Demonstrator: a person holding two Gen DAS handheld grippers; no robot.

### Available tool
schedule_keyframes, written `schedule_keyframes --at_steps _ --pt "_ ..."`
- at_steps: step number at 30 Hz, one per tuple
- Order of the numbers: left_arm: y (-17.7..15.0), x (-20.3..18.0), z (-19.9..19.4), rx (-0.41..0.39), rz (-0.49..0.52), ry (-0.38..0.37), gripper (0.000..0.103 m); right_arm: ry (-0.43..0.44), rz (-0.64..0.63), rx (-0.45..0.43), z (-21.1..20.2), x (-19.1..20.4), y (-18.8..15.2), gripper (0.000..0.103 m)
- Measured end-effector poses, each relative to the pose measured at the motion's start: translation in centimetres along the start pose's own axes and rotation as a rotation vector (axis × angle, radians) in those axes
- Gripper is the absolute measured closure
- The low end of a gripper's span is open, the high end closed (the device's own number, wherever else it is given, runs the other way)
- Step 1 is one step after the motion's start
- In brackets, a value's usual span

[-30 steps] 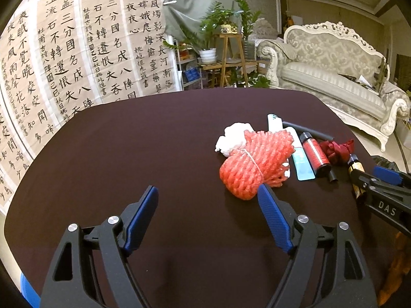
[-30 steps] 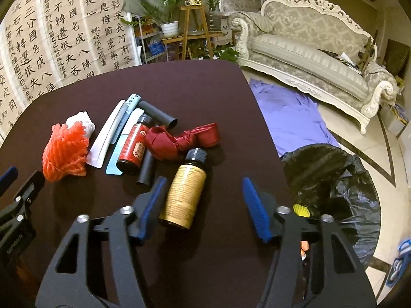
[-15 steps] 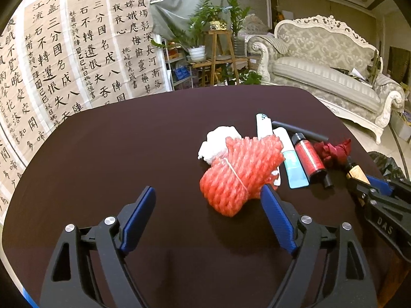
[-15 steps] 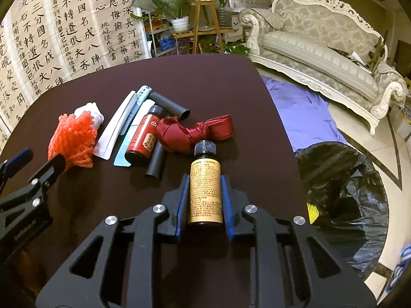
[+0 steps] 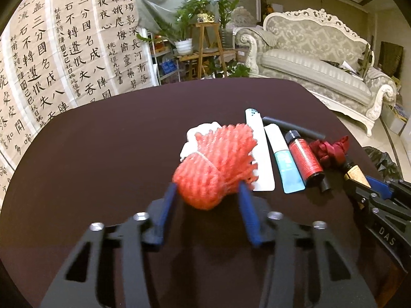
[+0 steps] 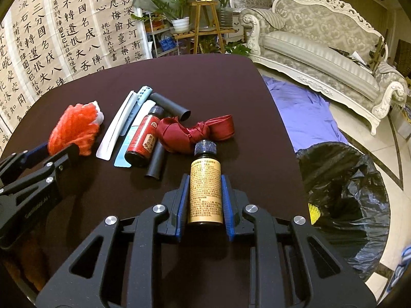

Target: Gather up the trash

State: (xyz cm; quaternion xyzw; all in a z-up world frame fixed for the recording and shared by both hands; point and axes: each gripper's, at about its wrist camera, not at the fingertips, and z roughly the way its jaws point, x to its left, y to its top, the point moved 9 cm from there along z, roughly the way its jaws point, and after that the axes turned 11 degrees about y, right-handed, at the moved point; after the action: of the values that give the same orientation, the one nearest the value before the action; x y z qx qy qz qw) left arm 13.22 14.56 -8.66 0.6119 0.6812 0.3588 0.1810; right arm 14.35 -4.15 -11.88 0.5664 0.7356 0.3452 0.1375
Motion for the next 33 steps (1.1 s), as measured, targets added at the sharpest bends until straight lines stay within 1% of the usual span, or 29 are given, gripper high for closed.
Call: schedule_keyframes --at_steps 1,7,10,18,21,22,23,24,25,26,29,33 --pt "0.0 0.1 -0.1 -0.004 -0.004 -0.005 0.067 0.000 0.000 0.000 0.0 0.0 0.0 0.079" --pt "-0.1 -0.2 -1.1 -0.034 0.011 -0.008 0.071 0.003 -0.002 0.000 -0.1 0.2 0.1 0.080" --pt "-0.5 0.0 -2.0 -0.049 0.010 -0.001 0.071 0.006 -0.004 -0.003 -0.3 0.5 0.1 0.080" --pt "-2.4 0.6 -3.2 -0.021 0.006 -0.009 0.071 0.013 -0.010 -0.003 -0.9 0.9 -0.7 0.080" --pt "-3.0 0.7 -3.2 -0.013 0.006 -0.004 0.069 0.014 -0.011 -0.003 -1.0 0.9 -0.8 0.080" --pt "-3.0 0.8 -3.3 -0.019 0.001 -0.001 0.065 0.014 -0.011 -0.002 -1.0 0.9 -0.9 0.080" --pt "-2.8 0.9 -3.4 -0.024 -0.001 0.004 0.055 0.015 -0.011 -0.002 -1.1 0.9 -0.8 0.080" --pt "-2.6 1.0 -3.5 -0.032 -0.005 0.010 0.048 0.015 -0.011 -0.003 -1.0 0.9 -0.9 0.080" --pt "-2.3 1.3 -3.6 -0.045 -0.011 0.018 0.033 0.015 -0.011 -0.003 -1.0 0.9 -0.9 0.080" --pt "-2.2 1.3 -3.7 -0.054 -0.015 0.023 0.028 0.015 -0.010 -0.003 -1.0 0.9 -0.9 0.080" --pt "-1.8 0.9 -3.3 -0.057 0.012 0.035 0.028 0.016 -0.009 -0.002 -1.0 0.9 -1.0 0.080" --pt "-2.0 0.1 -1.8 0.001 0.029 0.003 0.029 0.016 -0.010 -0.002 -1.1 1.0 -1.0 0.080"
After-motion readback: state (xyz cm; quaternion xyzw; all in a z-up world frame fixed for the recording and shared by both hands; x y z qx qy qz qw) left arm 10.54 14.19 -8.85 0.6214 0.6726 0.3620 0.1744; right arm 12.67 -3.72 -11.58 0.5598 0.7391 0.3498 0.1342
